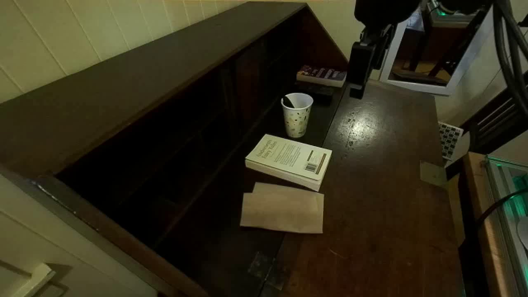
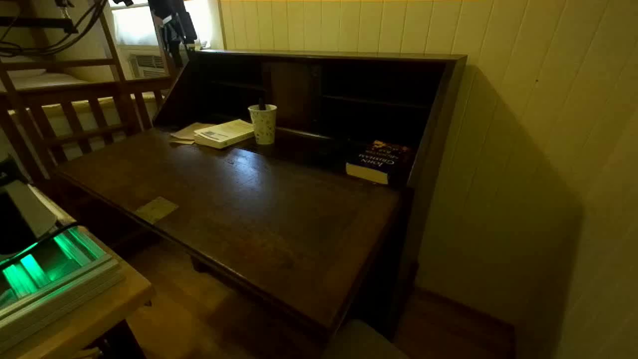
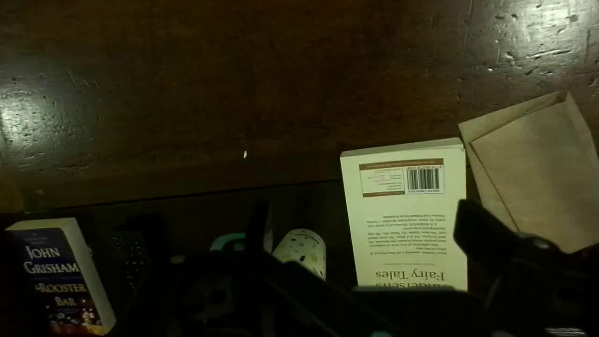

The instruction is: Take the marker out of the coffee cup.

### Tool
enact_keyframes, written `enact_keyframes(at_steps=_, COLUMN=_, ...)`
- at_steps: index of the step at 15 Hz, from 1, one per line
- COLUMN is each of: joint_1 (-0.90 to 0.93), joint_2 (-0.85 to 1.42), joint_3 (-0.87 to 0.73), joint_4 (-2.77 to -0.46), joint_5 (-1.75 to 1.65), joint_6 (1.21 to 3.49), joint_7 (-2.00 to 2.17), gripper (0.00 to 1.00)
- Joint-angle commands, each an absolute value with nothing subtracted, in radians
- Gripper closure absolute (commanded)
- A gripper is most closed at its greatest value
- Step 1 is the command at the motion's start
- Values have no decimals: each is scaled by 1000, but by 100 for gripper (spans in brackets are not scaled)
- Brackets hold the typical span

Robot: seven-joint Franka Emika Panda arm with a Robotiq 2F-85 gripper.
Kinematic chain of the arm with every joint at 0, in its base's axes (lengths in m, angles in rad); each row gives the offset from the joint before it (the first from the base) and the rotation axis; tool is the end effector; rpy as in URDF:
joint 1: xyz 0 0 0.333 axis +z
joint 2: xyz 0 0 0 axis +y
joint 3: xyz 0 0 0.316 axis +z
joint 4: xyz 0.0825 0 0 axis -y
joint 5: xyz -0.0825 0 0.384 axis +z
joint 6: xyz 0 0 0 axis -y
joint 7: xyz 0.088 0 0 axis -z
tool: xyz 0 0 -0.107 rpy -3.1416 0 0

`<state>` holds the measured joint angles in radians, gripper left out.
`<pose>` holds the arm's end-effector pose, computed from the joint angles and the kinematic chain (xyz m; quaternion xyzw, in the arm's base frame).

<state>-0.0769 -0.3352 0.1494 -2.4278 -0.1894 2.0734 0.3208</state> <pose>0.4341 0.0230 0.4296 0.9909 -0.0812 0.0082 0.1071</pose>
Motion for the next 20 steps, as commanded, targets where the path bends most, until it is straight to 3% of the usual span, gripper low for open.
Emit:
enact_keyframes(at_steps=1, joint_1=-56, joint_2=-334, joint_3=130, joint_4=-2426, joint_5=-196, joint_6=2070, joint_7=326, gripper=0)
enact_keyframes(at_steps=7, joint_1=-56, joint_2=-334, joint_3=130, joint_4=-2426, joint_5=-196, joint_6=2070, joint_7=326, gripper=0)
enact_keyframes(at_steps=20, joint_1=-152, joint_2=-114, joint_3=46, joint_4=-2355, joint_5=-280, joint_6=2407, joint_7=468, gripper=0)
